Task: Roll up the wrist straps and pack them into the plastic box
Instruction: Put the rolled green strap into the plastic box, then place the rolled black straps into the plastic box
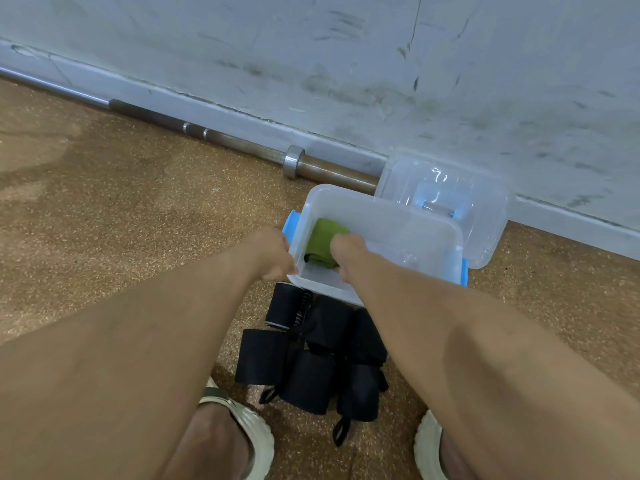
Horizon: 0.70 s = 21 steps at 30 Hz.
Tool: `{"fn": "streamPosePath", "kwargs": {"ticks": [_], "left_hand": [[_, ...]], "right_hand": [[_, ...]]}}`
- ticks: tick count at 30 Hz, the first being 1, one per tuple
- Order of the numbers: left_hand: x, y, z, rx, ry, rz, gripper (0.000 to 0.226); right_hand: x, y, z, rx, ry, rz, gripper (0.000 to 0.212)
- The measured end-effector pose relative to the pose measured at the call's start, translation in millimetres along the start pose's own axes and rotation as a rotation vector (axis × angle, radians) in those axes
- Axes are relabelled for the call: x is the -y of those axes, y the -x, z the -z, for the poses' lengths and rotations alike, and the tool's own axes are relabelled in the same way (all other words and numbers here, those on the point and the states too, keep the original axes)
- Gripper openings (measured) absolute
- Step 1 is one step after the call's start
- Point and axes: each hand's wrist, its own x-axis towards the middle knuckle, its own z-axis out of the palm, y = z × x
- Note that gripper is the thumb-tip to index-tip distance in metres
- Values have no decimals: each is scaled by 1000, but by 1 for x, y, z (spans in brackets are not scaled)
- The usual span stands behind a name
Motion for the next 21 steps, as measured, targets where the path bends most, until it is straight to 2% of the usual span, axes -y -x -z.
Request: {"fn": "streamPosePath", "kwargs": {"ticks": [3,8,13,17,21], "left_hand": [[2,-3,0,-4,-10,-4,37],[1,-5,-2,-12,-59,-19,36],[-2,-5,0,-33,-279,-55,27],[-13,14,7,-58,-407,-49,39],[-22,57,7,-142,-510,-94,39]], "right_hand": [[-2,2,-2,11,117,80,42],[-10,-7,6,-92,330,143,57],[3,2,15,7,527,166,67],[10,24,44,-58,552,281,48],[10,62,71,-99,504,422,55]]}}
